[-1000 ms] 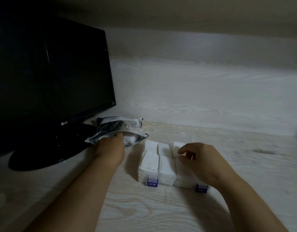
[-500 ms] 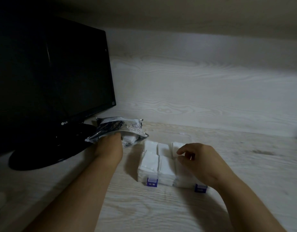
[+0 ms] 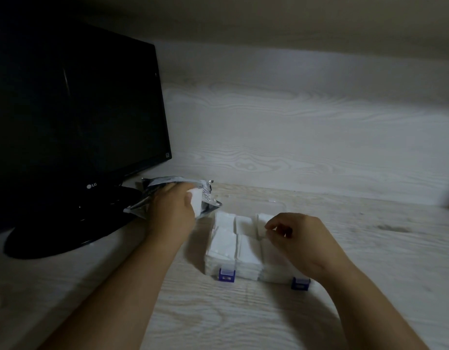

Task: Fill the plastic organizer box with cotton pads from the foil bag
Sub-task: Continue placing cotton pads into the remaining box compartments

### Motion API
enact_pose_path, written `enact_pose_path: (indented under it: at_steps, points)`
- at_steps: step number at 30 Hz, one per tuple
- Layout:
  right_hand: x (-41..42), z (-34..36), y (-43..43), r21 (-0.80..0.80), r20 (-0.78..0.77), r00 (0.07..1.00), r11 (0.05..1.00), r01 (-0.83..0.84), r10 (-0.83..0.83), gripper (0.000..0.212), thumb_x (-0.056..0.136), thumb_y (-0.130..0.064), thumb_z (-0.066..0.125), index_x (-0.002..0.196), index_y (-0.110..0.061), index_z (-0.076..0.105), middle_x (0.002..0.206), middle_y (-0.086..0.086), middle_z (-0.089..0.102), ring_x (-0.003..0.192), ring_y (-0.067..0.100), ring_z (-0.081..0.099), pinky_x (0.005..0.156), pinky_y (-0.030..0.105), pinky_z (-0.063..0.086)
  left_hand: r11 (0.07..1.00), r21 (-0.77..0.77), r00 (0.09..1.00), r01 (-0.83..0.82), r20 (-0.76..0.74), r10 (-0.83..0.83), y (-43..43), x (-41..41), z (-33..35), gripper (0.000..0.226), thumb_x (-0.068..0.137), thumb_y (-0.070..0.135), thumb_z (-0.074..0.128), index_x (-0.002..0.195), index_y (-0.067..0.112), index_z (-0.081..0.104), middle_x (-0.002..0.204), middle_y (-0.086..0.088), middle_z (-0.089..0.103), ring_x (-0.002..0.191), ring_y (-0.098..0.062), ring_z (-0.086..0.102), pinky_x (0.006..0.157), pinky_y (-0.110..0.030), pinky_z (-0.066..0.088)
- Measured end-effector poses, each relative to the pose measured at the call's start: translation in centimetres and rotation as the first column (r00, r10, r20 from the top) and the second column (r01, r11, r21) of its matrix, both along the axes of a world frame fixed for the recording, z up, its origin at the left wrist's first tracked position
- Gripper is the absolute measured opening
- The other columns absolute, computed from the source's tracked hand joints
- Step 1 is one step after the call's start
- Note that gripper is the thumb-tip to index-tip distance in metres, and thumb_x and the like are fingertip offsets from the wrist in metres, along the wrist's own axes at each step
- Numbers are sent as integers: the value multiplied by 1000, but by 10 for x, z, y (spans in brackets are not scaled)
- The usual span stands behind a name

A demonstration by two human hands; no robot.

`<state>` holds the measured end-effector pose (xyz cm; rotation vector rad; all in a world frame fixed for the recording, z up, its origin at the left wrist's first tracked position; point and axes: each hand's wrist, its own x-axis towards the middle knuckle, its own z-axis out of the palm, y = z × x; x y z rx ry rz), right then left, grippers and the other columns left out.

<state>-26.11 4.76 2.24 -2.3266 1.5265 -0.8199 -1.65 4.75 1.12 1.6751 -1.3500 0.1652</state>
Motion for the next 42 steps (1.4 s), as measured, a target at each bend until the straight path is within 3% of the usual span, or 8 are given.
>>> enact_pose_path:
  at_steps: [5, 9, 12, 23, 29, 35, 38, 42]
  points:
    - [1, -3, -4, 12, 67, 998, 1000, -15, 14, 14, 90, -26, 62, 86, -37, 69, 83, -18, 67, 77, -4, 60, 64, 9, 46, 991, -95, 902, 95, -414, -126, -5, -4, 3, 21, 90, 7, 62, 105, 20, 55, 102, -5, 65, 92, -23, 60, 67, -23, 41]
    - [3, -4, -6, 27, 148, 989, 999, -29, 25, 12, 90, -26, 65, 87, -38, 68, 83, -19, 68, 77, -6, 62, 65, 7, 46, 980, -1, 853, 201, -492, -176, -8, -10, 6, 18, 87, 10, 65, 81, 21, 53, 84, -7, 66, 81, -30, 64, 69, -41, 52]
    - [4, -2, -8, 48, 262, 965, 998, -33, 19, 11, 89, -28, 67, 83, -37, 65, 76, -14, 69, 71, -1, 64, 65, 13, 47, 946, 55, 840, 318, -479, -255, -6, -22, 10, 15, 88, 9, 64, 79, 21, 59, 81, -6, 68, 72, -25, 63, 76, -45, 54]
    - [0, 9, -4, 105, 637, 770, 988, -114, 21, 10, 92, -21, 63, 88, -16, 55, 81, 4, 73, 76, 20, 69, 82, 48, 57, 888, 90, 864, 451, -295, -409, 3, -82, 37, 12, 92, 15, 59, 83, 23, 60, 83, 1, 65, 77, -17, 60, 64, -22, 44]
    - [-3, 7, -6, 102, 634, 772, 986, -130, 36, 12, 88, -11, 67, 85, -14, 56, 71, -2, 66, 68, 17, 61, 77, 49, 54, 885, 115, 874, 452, -255, -413, 1, -95, 32, 15, 92, 16, 59, 83, 27, 58, 81, 6, 61, 77, -12, 58, 63, -20, 43]
    - [-17, 14, -8, 122, 620, 783, 992, -29, -53, 16, 81, -1, 73, 74, -9, 61, 61, -2, 62, 55, 10, 57, 56, 25, 50, 852, 155, 821, 500, -397, -410, -1, -109, 27, 11, 87, 24, 66, 86, 28, 56, 81, 0, 65, 72, -16, 59, 57, -25, 38]
    - [-26, 17, -9, 168, 532, 837, 985, 45, -129, 13, 81, -3, 72, 73, -9, 63, 65, 1, 65, 53, 12, 58, 57, 30, 52, 851, 189, 814, 490, -450, -368, -4, -117, 20, 21, 80, 21, 71, 82, 26, 51, 80, -2, 65, 68, -17, 57, 56, -26, 41]
    - [-37, 20, -11, 205, 334, 920, 968, 143, -207, 11, 79, -8, 70, 71, -14, 67, 65, 4, 68, 57, 16, 61, 61, 36, 55, 820, 277, 853, 500, -320, -412, -3, -125, 15, 20, 77, 21, 74, 69, 26, 56, 69, 6, 63, 64, -16, 60, 62, -28, 49]
